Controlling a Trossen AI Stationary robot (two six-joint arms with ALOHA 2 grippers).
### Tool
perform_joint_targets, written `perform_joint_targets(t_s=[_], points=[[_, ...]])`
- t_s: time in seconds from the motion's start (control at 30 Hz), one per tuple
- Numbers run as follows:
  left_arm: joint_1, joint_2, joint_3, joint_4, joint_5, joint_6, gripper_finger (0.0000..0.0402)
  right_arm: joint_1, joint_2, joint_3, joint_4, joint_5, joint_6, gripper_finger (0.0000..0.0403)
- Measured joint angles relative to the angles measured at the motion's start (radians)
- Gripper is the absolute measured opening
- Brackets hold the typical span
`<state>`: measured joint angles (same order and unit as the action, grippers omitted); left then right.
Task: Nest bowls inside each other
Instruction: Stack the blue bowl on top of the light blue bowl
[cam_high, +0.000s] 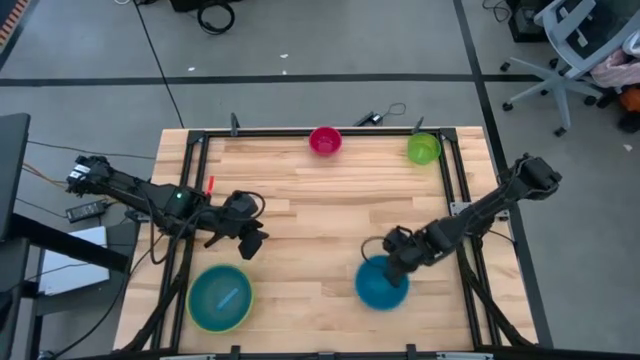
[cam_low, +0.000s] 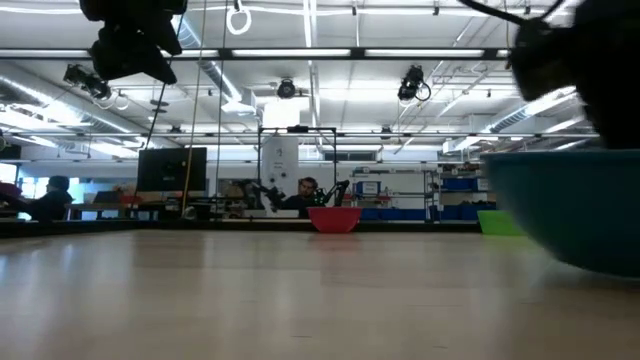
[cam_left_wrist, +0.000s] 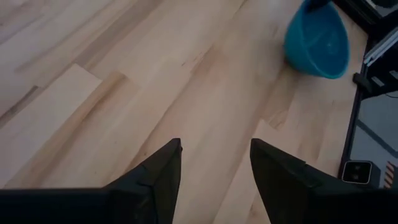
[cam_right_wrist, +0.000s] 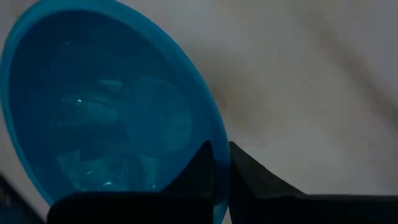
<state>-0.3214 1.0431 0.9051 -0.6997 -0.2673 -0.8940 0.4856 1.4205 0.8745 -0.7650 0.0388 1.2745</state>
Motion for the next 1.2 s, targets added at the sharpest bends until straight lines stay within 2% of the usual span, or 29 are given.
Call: perform_joint_targets(t_s=[0.17,0.33,0.53,0.8,1.03,1.2], points=[[0.0,0.005,0.0,0.0,-0.054,0.004,0.0185,-0.11,0.0,0.086,0.006,0.138,-0.039,0.0023],[0.03,0.006,0.0,0.047,-0.105,0.121,0.0185,-0.212,0.023,0.194,0.006,0.29,-0.125,0.0023],[0.116,0.033,0.0,0.169,-0.14,0.216,0.0185,-0.302,0.153,0.363,0.009,0.485,-0.23,0.0023],[0.206,0.097,0.0,0.235,-0.177,0.261,0.0185,-0.337,0.341,0.598,0.001,0.705,-0.393,0.0023],[0.238,0.103,0.0,0.244,-0.178,0.262,0.0185,-0.366,0.43,0.714,-0.004,0.782,-0.493,0.0023],[0.259,0.1,0.0,0.225,-0.2,0.258,0.0185,-0.388,0.444,0.731,0.038,0.783,-0.584,0.0024]])
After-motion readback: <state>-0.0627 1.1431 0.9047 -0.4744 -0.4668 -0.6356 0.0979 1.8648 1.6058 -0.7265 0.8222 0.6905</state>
